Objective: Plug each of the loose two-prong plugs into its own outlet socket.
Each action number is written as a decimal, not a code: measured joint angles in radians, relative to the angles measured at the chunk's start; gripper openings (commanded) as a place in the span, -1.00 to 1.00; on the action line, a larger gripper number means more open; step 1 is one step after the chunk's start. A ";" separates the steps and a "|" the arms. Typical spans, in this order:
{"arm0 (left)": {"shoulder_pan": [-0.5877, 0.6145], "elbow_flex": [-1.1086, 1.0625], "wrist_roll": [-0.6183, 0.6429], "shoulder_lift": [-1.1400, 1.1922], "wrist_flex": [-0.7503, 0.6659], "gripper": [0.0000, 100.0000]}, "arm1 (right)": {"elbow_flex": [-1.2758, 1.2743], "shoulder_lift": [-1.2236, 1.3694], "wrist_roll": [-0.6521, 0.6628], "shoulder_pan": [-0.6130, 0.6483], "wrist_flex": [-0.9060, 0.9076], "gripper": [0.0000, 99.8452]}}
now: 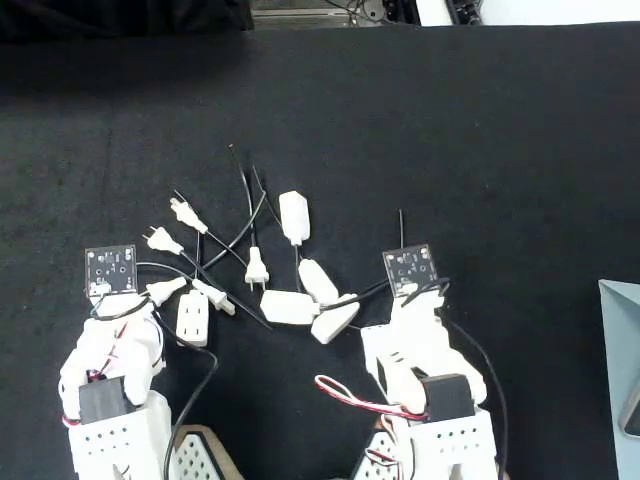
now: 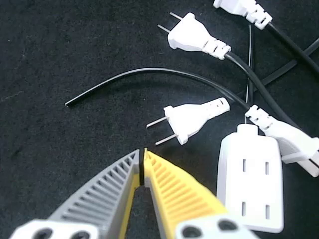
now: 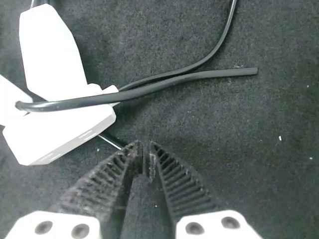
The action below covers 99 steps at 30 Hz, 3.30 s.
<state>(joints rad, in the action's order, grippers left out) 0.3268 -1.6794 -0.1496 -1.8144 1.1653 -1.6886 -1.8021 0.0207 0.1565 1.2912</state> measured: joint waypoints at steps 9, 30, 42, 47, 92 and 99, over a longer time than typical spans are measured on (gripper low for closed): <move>0.000 0.000 0.000 0.000 0.000 -0.94 | 0.000 0.000 0.000 0.000 0.000 -0.95; 0.000 0.000 0.000 0.000 0.063 -0.93 | 0.000 0.000 0.000 0.000 0.000 -0.94; 0.282 0.000 0.000 0.000 -0.089 -0.93 | 0.031 0.000 0.107 -0.048 -0.137 -0.95; 0.292 0.000 -0.063 0.000 -0.092 -0.93 | 0.227 0.000 0.057 -0.038 -0.074 -0.95; 0.299 -0.002 -0.207 0.000 -0.071 -0.93 | 1.488 2.084 -0.207 0.569 -0.265 -0.73; 0.299 -0.002 -0.207 0.000 -0.071 -0.93 | 1.513 2.131 -0.210 0.566 -0.259 -0.73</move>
<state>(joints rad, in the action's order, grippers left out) 0.6260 -1.6809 -0.3567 -1.8144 1.0948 -0.1757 0.3291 -0.1895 0.7227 1.0319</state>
